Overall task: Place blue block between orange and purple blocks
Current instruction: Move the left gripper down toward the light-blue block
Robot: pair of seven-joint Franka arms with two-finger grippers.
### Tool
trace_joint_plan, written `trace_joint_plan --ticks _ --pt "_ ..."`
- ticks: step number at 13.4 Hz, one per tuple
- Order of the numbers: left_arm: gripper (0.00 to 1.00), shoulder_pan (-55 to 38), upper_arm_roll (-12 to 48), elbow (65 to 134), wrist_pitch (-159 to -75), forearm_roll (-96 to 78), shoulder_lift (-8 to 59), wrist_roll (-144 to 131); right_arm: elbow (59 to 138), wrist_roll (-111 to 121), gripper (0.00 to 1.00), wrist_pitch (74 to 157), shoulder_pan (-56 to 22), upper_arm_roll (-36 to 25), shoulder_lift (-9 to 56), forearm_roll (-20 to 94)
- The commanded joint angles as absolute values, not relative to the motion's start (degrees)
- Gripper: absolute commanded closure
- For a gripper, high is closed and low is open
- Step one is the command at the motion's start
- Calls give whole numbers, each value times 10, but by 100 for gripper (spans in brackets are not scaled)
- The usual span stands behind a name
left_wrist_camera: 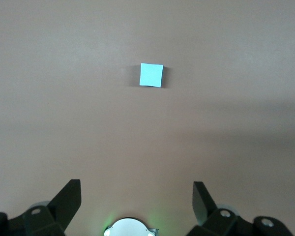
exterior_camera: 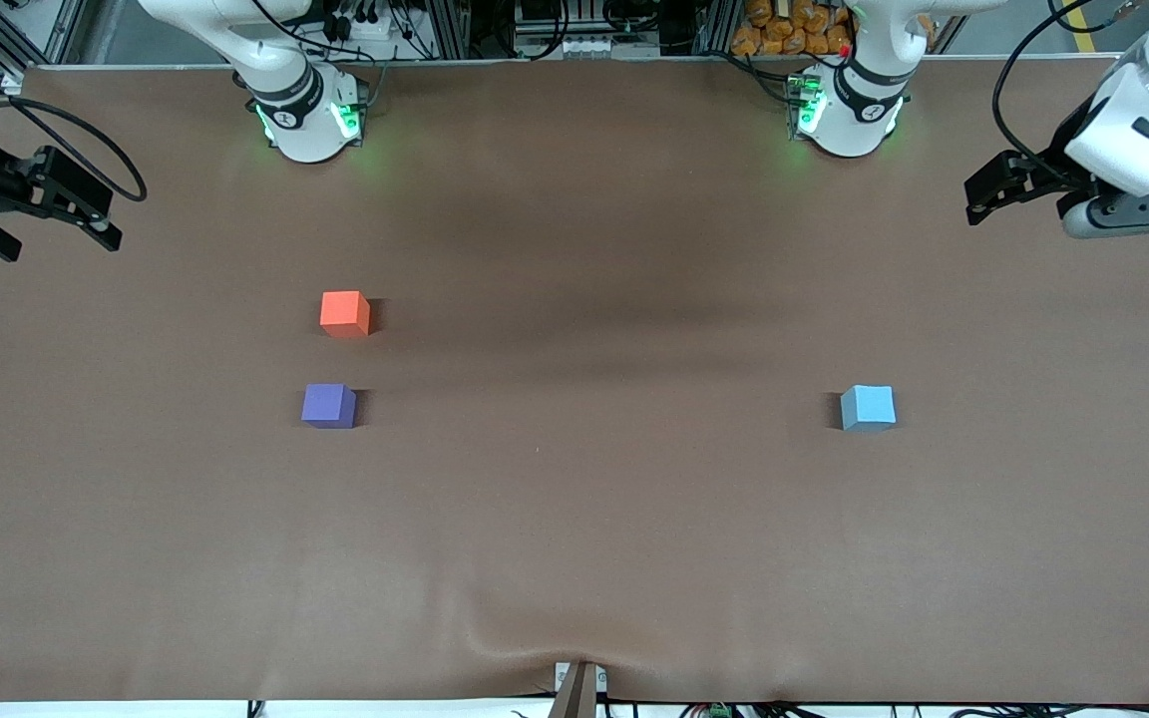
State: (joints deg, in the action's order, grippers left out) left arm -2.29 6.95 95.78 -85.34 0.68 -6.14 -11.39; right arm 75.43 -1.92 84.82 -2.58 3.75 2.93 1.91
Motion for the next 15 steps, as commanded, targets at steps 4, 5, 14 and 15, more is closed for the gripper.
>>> trace_joint_plan --ticks 4,5,14,15 --pt "0 -16 71 1044 -906 -2 -101 -106 744 -13 0 882 -16 42 43 17" --pt "0 -15 71 1059 -924 0 -105 -106 744 -13 0 892 -16 42 47 17" --pt "0 2 70 1237 -1211 4 -64 -105 744 -14 0 979 -11 42 81 18" --pt "0 2 70 1242 -1229 4 -50 -105 744 -15 0 992 -11 42 83 17"
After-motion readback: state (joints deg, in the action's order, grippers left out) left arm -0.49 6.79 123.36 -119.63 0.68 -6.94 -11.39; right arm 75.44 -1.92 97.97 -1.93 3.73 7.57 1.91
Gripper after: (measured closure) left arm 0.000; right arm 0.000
